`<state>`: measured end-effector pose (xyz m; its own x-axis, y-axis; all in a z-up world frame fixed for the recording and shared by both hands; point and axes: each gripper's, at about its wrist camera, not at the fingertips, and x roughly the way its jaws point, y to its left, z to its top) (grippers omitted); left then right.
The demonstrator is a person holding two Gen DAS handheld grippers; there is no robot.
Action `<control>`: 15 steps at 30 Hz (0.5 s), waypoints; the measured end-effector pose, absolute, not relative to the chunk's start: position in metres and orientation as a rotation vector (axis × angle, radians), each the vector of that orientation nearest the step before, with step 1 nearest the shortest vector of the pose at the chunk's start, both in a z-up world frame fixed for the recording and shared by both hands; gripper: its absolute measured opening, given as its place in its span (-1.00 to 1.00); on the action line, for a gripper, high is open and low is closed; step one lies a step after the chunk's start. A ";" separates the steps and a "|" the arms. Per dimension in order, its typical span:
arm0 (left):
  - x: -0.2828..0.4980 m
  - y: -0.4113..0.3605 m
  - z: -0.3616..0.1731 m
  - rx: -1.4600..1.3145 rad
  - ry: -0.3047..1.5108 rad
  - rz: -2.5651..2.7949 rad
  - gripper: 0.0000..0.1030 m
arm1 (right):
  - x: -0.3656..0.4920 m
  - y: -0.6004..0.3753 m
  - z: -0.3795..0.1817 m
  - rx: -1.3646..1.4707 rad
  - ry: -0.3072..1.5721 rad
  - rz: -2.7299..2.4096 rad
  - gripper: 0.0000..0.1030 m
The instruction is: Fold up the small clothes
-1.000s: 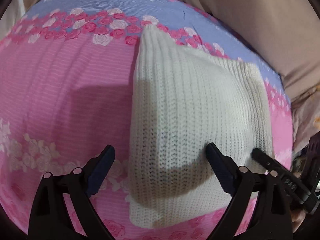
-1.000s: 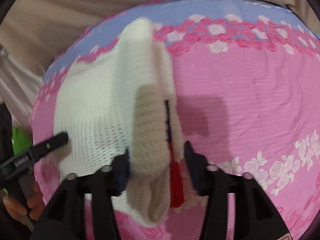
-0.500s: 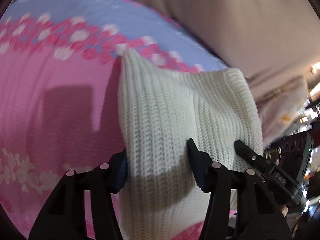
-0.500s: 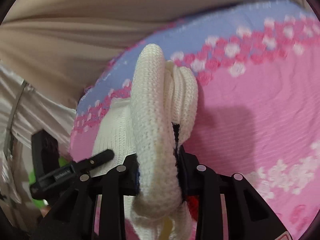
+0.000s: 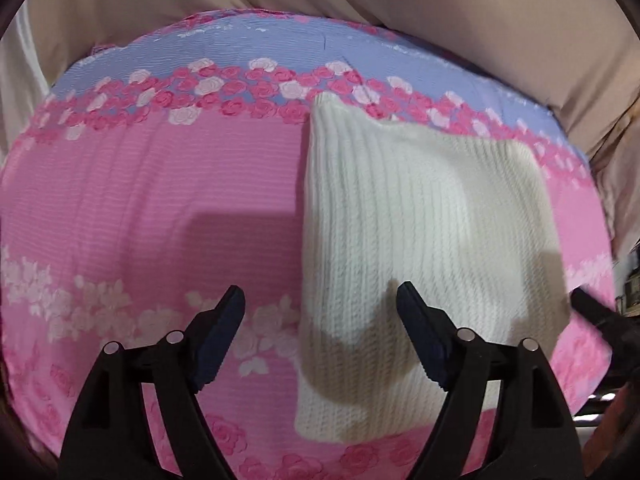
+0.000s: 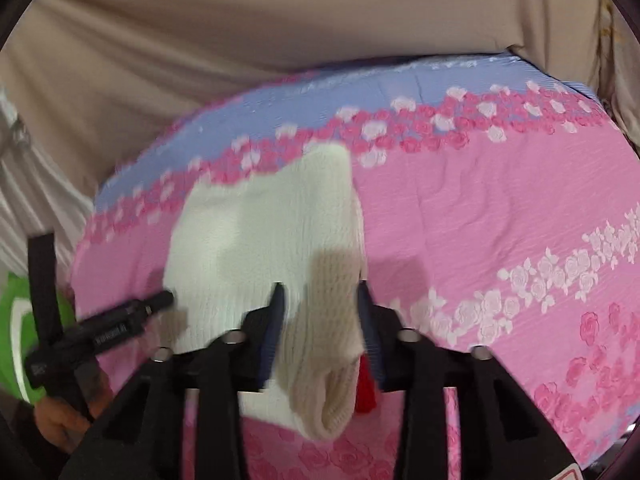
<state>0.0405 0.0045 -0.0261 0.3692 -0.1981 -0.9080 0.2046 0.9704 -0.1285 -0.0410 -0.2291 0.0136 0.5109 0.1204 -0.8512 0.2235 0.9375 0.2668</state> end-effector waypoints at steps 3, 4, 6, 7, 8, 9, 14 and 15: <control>0.035 0.004 -0.023 0.007 1.166 -0.252 0.48 | -0.030 -0.218 -0.035 0.267 1.136 -0.101 -0.58; 0.034 0.003 -0.025 0.013 1.166 -0.249 0.48 | -0.028 -0.216 -0.040 0.228 1.124 -0.119 -0.58; 0.029 0.002 -0.023 0.042 1.154 -0.240 0.51 | -0.021 -0.216 -0.033 0.222 1.119 -0.116 -0.60; 0.028 -0.002 -0.024 0.056 1.148 -0.235 0.56 | -0.018 -0.219 -0.024 0.250 1.104 -0.104 -0.72; 0.026 -0.003 -0.024 0.072 1.145 -0.225 0.59 | -0.017 -0.224 -0.011 0.283 1.069 -0.082 -0.86; 0.025 -0.004 -0.026 0.076 1.145 -0.222 0.60 | -0.017 -0.228 -0.001 0.293 1.049 -0.077 -0.88; 0.020 -0.006 -0.037 0.079 1.154 -0.216 0.65 | 0.003 -0.240 -0.040 0.268 1.176 -0.089 -0.87; 0.019 -0.007 -0.037 0.080 1.153 -0.213 0.65 | 0.007 -0.236 -0.047 0.211 1.154 -0.102 -0.86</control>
<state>0.0192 -0.0069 -0.0369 0.3885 -0.1264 -0.9127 0.2080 0.9770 -0.0467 0.0073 -0.2362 -0.0474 0.4026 0.0279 -0.9150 0.1884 0.9756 0.1126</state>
